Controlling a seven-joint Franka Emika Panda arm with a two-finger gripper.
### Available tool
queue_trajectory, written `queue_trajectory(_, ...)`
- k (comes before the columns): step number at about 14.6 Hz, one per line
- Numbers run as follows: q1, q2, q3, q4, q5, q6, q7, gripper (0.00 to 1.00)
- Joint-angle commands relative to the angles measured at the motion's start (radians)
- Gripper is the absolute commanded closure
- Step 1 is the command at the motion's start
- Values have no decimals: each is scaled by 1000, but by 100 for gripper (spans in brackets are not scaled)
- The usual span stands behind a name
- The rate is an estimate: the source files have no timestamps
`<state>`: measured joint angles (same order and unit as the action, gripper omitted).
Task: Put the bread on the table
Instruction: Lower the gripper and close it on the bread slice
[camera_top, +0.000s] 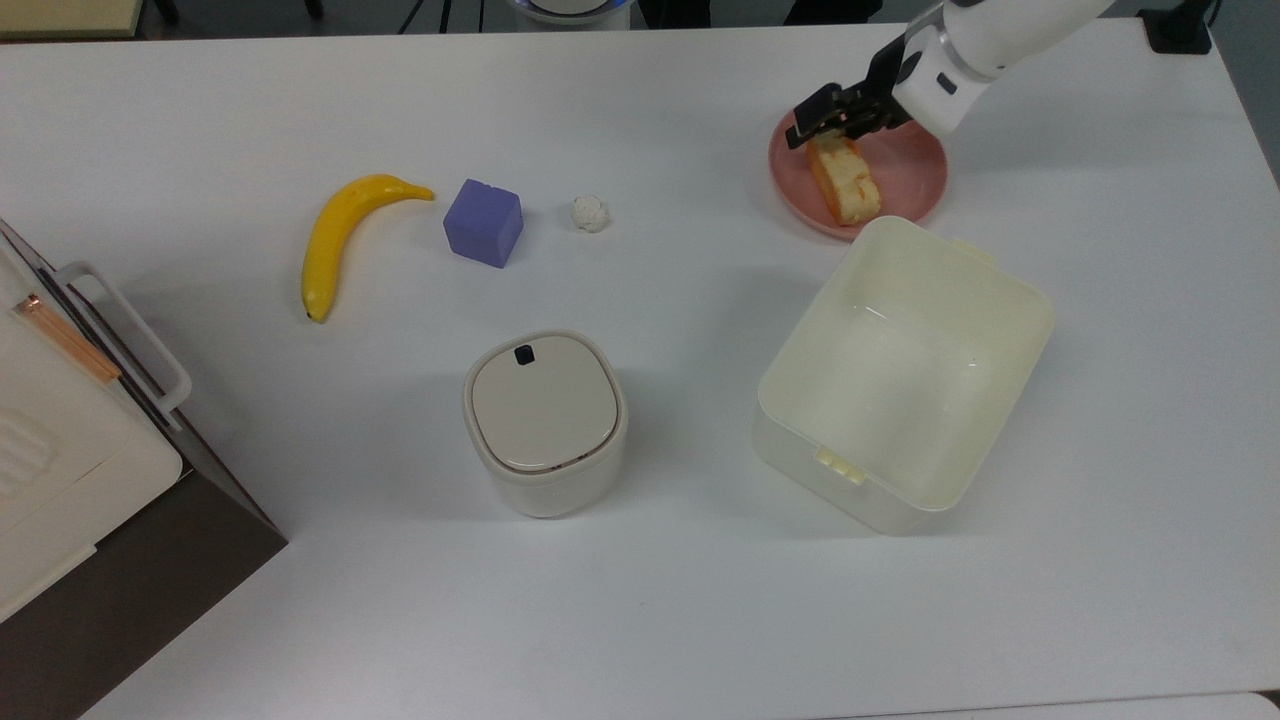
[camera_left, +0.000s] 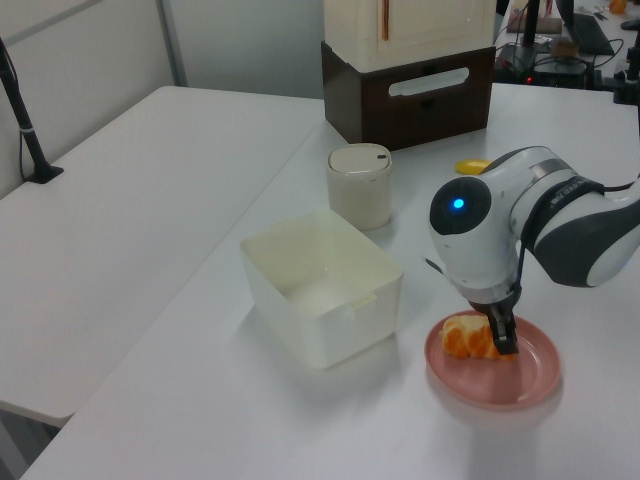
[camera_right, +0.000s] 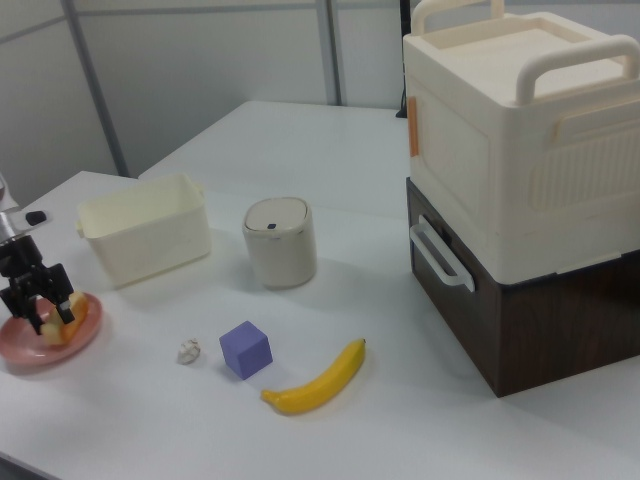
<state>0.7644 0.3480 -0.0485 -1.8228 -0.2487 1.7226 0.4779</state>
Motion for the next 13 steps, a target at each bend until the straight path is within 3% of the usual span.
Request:
queue_trajectory(1,-40,2,13,7,-15,9,-16,100)
queue_trajectory(7,-59,-12,13,13,0,11,-15,100)
queue_trajectory(10,-62,-92,13,11,0,-1,-25,100)
queue_trajectory(13,-138,-181,7,26,0,-1,-35,100)
